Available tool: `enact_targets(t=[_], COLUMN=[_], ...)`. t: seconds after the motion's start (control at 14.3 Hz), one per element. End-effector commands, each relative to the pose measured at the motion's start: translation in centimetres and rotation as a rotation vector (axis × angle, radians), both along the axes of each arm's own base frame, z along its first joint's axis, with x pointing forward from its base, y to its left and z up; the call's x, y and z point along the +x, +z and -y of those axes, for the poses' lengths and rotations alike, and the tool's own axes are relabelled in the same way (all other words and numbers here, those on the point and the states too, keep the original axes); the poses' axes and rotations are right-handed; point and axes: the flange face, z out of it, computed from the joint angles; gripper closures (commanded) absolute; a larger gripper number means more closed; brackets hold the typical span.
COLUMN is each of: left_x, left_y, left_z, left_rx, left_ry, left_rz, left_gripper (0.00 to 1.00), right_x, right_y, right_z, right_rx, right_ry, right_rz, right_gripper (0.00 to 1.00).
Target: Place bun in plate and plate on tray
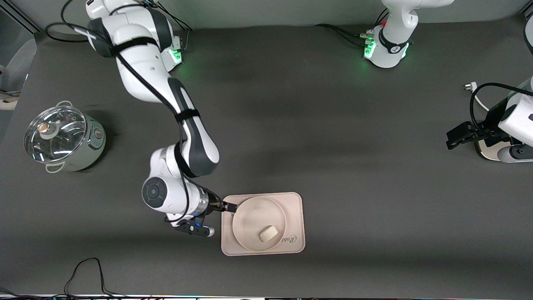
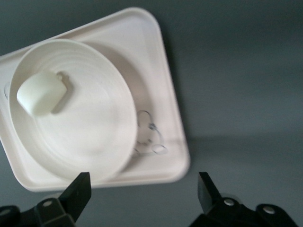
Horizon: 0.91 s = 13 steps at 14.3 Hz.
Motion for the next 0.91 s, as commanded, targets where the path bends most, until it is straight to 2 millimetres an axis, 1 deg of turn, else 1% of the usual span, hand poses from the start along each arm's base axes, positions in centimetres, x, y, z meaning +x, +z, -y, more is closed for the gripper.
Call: enact_targets(t=[0.0,0.07,0.21,0.28,0.49,0.63,0.7,0.84], left_x=[0.0,0.0,0.0,0.0,0.0,0.1,0.1,0.1], left_y=[0.6,0.5,0.6,0.6,0.7,0.8,0.8,0.8], left_z=[0.1,0.1,0.4,0.4,0.3,0.4,0.4,0.3], left_rx=[-0.012,-0.012,-0.009,-0.009,-0.009,0.003,0.004,0.004], left_ry=[-0.004,-0.004,-0.01,-0.009,-0.008,-0.012,-0.014,-0.012], left_rz=[0.015,0.013,0.015,0.015,0.02,0.031,0.031,0.03], left_gripper=[0.0,0.0,0.0,0.0,0.0,0.0,0.0,0.0], right_x=[-0.4,-0.2,0.1,0.0,-1.3,-2.7,-3.2,-4.9], right_y=[6.9,9.0,12.7,14.1,18.6,21.1,22.4,24.1], right_z=[3.3,5.1,8.3,9.6,12.1,14.0,15.7,18.6], right_rx=[-0.04,-0.036,-0.052,-0.076,-0.174,-0.206,-0.2,-0.178], right_ry=[0.065,0.054,0.063,0.058,0.075,0.146,0.158,0.161], right_rz=[0.007,0.01,0.034,0.044,0.04,0.014,0.012,0.002], right_gripper=[0.0,0.0,0.0,0.0,0.0,0.0,0.0,0.0])
